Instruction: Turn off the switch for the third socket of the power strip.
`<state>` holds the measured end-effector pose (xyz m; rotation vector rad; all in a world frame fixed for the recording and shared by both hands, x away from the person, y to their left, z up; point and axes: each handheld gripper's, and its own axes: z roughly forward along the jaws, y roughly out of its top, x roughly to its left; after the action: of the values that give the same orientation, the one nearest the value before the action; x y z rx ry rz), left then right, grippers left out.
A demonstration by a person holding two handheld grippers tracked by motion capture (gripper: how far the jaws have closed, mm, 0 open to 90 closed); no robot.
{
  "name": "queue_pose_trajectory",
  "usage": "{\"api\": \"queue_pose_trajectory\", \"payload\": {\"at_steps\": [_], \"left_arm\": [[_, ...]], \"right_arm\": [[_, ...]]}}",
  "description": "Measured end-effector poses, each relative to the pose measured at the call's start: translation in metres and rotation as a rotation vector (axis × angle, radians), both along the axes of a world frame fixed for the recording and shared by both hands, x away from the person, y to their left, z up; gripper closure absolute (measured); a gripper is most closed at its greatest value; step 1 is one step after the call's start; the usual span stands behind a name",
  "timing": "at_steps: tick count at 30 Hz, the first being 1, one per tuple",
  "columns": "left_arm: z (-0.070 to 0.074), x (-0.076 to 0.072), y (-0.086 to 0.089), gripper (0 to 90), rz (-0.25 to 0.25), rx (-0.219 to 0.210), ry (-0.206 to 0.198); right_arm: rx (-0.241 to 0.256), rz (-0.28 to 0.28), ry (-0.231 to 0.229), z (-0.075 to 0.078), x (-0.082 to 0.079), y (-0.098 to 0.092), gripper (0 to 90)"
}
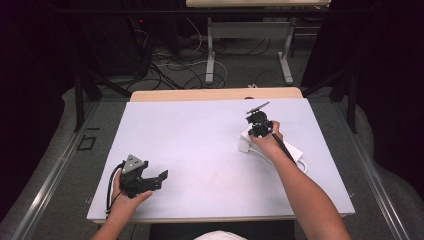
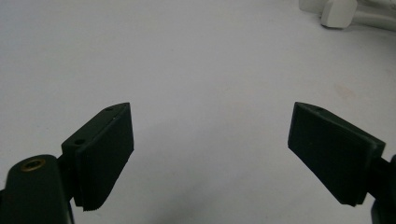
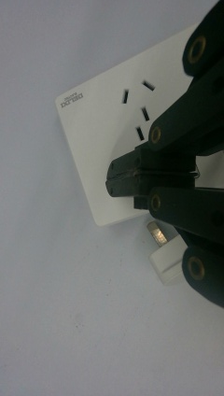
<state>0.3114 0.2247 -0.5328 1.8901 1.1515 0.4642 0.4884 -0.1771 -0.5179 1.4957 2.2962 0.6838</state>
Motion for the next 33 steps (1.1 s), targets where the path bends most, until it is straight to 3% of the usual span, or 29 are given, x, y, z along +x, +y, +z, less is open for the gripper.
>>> {"api": "queue_pose_trajectory", "payload": {"at_steps": [2, 16, 24, 33], "left_arm": [[-0.0003, -0.0002, -0.0004, 14.2, 0.004, -0.007, 0.005], [-0.0005, 0.0001, -0.0003, 14.2, 0.006, -0.009, 0.002], [-0.0003, 0.0003, -0.0004, 14.3, 0.007, -0.008, 0.003], [-0.0004, 0.0003, -0.0003, 14.2, 0.008, -0.008, 0.003]], "right_arm": [[0.022, -0.003, 0.009, 0.0004, -0.0002, 0.0001, 90.0], [0.016, 0.002, 0.008, 0.0004, -0.0002, -0.0025, 90.0], [0.039, -0.017, 0.018, 0.0010, 0.0017, -0.0050, 86.6], [0.074, -0.027, -0.005, 0.0020, 0.0022, -0.0052, 73.0]]}}
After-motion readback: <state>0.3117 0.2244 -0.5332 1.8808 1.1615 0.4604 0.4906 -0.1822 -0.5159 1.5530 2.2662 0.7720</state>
